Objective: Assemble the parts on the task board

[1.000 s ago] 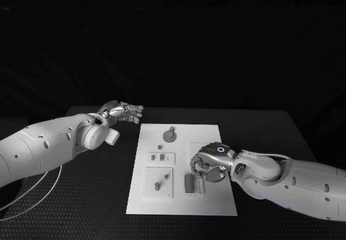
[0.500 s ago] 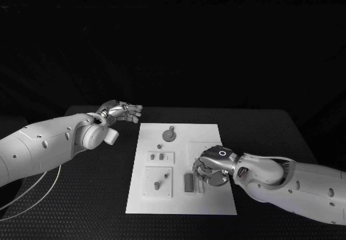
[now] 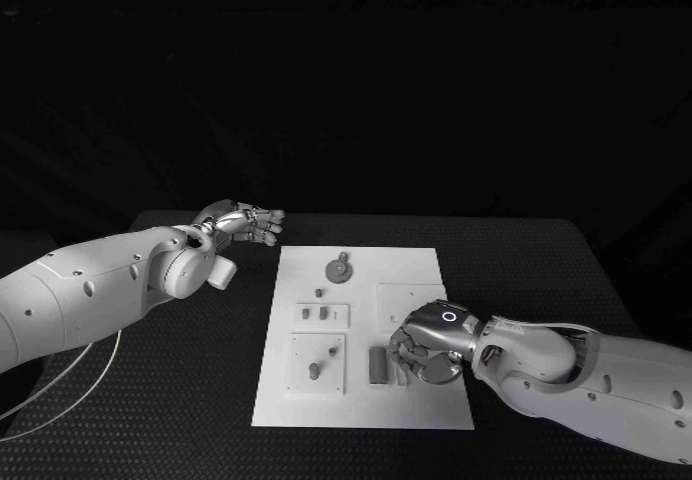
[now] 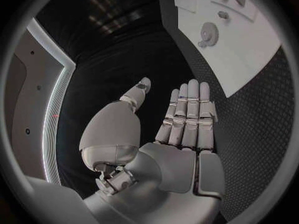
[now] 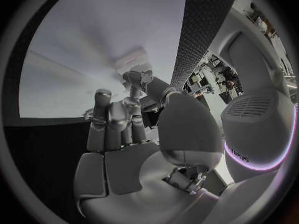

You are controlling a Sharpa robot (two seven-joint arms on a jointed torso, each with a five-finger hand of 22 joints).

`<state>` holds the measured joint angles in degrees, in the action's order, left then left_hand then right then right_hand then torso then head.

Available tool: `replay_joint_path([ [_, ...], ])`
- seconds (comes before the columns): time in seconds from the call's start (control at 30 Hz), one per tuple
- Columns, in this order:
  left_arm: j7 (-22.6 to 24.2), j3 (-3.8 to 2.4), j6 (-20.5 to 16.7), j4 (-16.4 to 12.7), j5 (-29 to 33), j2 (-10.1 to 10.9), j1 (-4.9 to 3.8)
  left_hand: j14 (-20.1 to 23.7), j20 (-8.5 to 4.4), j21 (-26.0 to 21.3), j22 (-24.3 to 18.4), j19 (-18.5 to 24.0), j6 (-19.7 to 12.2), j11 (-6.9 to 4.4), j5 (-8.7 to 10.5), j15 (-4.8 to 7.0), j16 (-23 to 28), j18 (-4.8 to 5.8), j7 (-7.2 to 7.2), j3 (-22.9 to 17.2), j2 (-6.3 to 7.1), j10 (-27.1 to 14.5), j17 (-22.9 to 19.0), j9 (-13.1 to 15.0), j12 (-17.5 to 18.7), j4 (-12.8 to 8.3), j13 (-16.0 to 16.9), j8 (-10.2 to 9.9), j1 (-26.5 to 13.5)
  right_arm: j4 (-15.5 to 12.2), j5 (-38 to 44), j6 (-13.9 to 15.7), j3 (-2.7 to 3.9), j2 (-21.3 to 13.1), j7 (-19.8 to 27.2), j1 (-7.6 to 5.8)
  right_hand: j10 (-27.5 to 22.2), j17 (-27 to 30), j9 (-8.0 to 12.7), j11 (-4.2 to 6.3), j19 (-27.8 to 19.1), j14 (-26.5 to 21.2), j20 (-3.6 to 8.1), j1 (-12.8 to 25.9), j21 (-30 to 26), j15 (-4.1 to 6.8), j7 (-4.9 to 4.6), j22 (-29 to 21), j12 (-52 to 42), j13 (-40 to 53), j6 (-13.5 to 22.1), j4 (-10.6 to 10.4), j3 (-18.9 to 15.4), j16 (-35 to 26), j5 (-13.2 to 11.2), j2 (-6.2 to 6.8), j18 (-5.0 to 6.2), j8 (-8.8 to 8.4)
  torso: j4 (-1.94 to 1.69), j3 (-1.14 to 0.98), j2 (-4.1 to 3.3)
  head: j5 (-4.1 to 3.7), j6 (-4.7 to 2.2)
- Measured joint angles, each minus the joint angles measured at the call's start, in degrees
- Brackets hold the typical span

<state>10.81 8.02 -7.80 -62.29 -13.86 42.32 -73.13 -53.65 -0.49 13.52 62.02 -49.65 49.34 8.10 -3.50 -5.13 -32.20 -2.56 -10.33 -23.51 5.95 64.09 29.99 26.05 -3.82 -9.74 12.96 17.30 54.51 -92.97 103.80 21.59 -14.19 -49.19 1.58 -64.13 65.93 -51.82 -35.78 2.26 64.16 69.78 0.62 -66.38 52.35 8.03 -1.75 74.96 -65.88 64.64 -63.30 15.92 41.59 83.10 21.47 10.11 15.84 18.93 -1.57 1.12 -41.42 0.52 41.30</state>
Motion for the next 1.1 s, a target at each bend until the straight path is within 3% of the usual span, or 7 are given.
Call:
replay_joint_path([
  [0.33,0.0,0.01,0.0,-0.1,0.0,0.1,0.00,-0.3,0.00,0.0,0.0,0.0,0.0,0.00,0.00,0.10,0.2,-0.01,0.00,0.0,0.00,0.0,0.1,0.0,0.0,0.0,0.0,0.0,0.0,0.8,0.6,-0.6,0.00,-0.2,-0.5,0.91,0.0,0.0,-0.5,0.00,0.0,0.0,0.00,0.0,0.0,-0.02,-0.04,0.0,0.0,0.0,0.0,0.1,-0.1,0.0,0.0,0.00,0.01,0.00,0.00,0.01,-0.01,-0.40,-0.13],
  [0.4,0.0,0.01,0.0,-0.1,0.0,0.1,0.00,-0.4,0.00,0.0,0.0,0.0,0.0,0.00,0.00,0.01,0.2,0.00,0.00,0.0,0.00,0.0,0.1,0.0,0.0,0.0,0.0,0.0,0.0,1.2,0.8,-0.7,0.02,0.0,-0.6,1.14,0.0,0.0,-0.9,0.00,0.0,0.0,0.00,0.0,0.0,-0.05,-0.99,0.0,0.0,0.0,-1.4,0.0,-0.1,0.0,0.0,-0.01,-0.33,0.68,0.00,0.02,-0.01,-0.46,-0.12],
  [0.47,0.0,0.01,0.0,-0.1,0.0,0.2,0.00,-0.4,0.00,0.0,0.0,0.0,0.0,0.00,0.00,0.01,0.2,0.00,0.00,0.0,0.00,0.0,0.1,0.0,0.0,0.0,0.0,0.0,0.0,1.7,1.0,-0.9,0.02,0.2,-0.8,1.42,0.0,0.0,-0.3,-0.01,0.0,0.1,0.00,0.0,0.0,-0.11,-1.21,0.0,0.0,0.0,-1.7,0.0,-0.1,0.0,0.0,-0.02,-0.35,0.35,0.00,0.02,-0.01,-0.48,-0.10],
  [1.1,-0.1,0.02,0.0,-0.1,0.0,0.2,0.00,-0.4,0.00,0.0,0.0,0.0,0.0,0.00,0.00,0.01,0.2,0.00,0.00,0.0,0.00,0.0,0.2,0.0,0.0,0.0,0.0,0.0,0.0,2.6,1.8,-1.5,0.00,1.4,-1.2,2.17,0.0,0.0,-0.2,-0.01,0.0,0.1,-0.01,0.0,0.0,-0.26,-1.24,0.0,0.0,0.0,-1.8,0.0,-0.1,0.0,0.0,-0.01,-0.38,0.34,-0.07,0.03,-0.04,-0.37,-0.04],
])
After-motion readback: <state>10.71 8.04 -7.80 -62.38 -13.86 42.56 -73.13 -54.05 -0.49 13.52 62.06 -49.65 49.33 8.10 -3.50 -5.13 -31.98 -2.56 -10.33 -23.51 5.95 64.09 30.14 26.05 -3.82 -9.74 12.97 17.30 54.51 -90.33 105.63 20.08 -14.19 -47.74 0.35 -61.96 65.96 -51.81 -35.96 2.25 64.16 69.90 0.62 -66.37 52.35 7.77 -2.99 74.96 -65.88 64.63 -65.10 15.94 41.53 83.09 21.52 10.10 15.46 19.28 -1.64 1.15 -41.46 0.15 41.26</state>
